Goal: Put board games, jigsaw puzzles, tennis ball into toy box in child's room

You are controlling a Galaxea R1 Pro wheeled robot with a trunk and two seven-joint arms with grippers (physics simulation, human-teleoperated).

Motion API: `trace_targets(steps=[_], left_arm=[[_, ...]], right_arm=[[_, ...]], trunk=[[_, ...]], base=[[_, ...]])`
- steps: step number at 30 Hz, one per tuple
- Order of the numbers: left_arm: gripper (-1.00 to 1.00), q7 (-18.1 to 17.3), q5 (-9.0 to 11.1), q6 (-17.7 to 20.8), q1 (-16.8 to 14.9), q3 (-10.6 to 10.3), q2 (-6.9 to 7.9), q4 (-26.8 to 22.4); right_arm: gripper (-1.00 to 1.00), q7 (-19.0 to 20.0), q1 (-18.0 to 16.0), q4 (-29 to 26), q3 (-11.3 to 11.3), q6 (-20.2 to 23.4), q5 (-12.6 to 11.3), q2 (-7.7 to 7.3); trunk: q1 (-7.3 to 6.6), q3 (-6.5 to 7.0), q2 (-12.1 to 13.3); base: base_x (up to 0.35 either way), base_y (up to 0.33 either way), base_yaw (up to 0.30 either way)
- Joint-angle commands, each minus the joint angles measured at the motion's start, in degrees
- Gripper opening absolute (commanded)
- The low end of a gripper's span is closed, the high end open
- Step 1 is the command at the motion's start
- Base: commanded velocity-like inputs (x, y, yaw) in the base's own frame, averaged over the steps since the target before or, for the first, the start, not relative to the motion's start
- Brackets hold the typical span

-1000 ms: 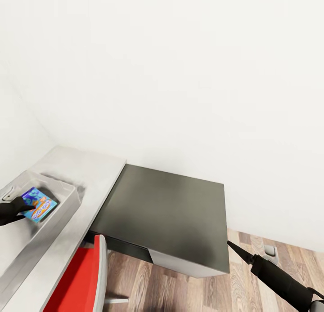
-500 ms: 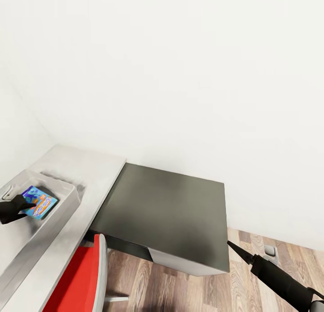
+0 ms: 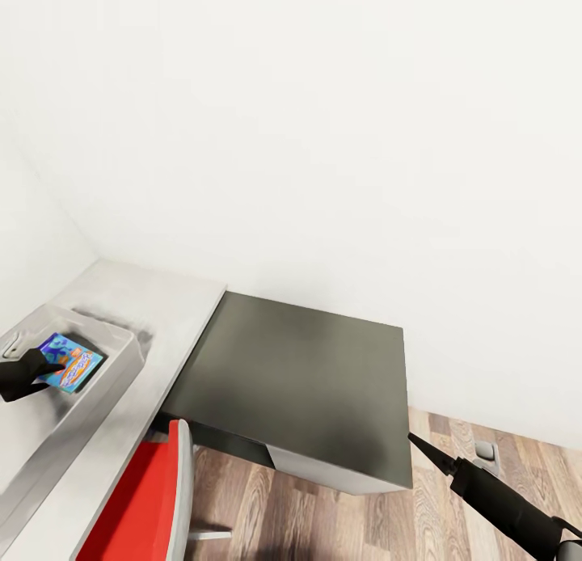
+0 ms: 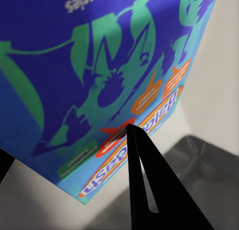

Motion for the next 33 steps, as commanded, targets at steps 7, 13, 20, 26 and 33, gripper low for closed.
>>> trace_targets(steps=[7, 13, 20, 26, 33], left_arm=[[-1.00, -0.36, -2.11, 0.07, 0.01, 0.24, -0.07, 0.02], [-1.00, -0.42, -2.11, 0.14, 0.01, 0.23, -0.07, -0.24], [1.00, -0.58, -2.09, 0.27, 0.01, 0.18, -0.01, -0.40], [1.00, -0.72, -2.08, 0.42, 0.01, 0.17, 0.01, -0.49], [1.00, -0.91, -1.98, 0.57, 0.01, 0.17, 0.06, -0.58]], right_arm=[[1.00, 0.23, -0.05, -0.04, -0.03, 0.33, -0.24, -0.01], [1.00, 0.28, -0.05, -0.04, -0.03, 0.34, -0.24, -0.01], [1.00, 0.28, -0.14, -0.04, 0.01, 0.30, -0.23, -0.01], [1.00, 0.28, -0.27, -0.04, 0.00, 0.32, -0.23, -0.01], [1.00, 0.28, -0.31, -0.04, 0.01, 0.32, -0.21, -0.01]], trunk=[[0.05, -0.10, -0.06], [0.05, -0.10, -0.06], [0.05, -0.10, -0.06], [0.05, -0.10, -0.06], [0.05, -0.10, -0.06]], base=[[0.000, 0.000, 0.000], [0.000, 0.000, 0.000], [0.000, 0.000, 0.000], [0.000, 0.000, 0.000], [0.000, 0.000, 0.000]])
